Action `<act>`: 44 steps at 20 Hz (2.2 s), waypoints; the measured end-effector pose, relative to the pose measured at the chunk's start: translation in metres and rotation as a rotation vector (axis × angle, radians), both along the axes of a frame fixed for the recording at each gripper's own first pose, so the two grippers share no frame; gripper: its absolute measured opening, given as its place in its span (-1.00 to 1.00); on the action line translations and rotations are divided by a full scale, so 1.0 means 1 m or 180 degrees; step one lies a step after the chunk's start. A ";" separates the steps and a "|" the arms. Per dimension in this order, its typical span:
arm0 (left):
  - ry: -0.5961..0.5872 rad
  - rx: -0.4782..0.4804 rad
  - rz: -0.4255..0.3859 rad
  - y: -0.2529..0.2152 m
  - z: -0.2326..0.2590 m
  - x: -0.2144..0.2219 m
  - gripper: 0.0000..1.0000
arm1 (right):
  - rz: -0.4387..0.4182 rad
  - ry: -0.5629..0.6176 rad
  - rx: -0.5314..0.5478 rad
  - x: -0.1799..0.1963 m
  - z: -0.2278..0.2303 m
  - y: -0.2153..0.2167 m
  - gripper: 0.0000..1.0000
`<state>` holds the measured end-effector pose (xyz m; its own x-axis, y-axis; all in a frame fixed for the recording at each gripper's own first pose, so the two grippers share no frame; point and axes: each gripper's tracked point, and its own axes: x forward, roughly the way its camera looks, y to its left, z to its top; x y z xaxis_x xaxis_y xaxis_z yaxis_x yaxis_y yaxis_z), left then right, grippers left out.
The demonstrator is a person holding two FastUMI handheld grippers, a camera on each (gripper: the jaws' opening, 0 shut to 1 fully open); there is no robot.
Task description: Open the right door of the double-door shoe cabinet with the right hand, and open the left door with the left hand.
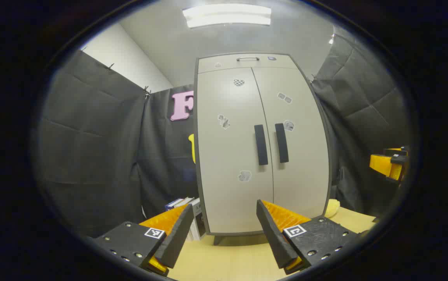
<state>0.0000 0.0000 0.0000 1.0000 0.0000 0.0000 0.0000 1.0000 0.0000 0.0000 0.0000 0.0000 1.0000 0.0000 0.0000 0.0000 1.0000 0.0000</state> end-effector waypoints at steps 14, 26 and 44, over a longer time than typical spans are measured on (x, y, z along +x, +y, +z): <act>-0.0045 -0.0013 0.0042 0.002 0.003 -0.002 0.89 | 0.0046 0.0006 0.0008 -0.002 0.001 0.001 0.89; -0.0041 -0.0028 0.0185 0.022 -0.001 -0.015 0.92 | 0.0187 0.0047 -0.0008 0.026 0.018 0.027 0.93; 0.0173 -0.0002 0.0774 0.102 -0.026 -0.049 0.89 | 0.0644 -0.0159 0.0036 0.127 0.073 0.116 0.92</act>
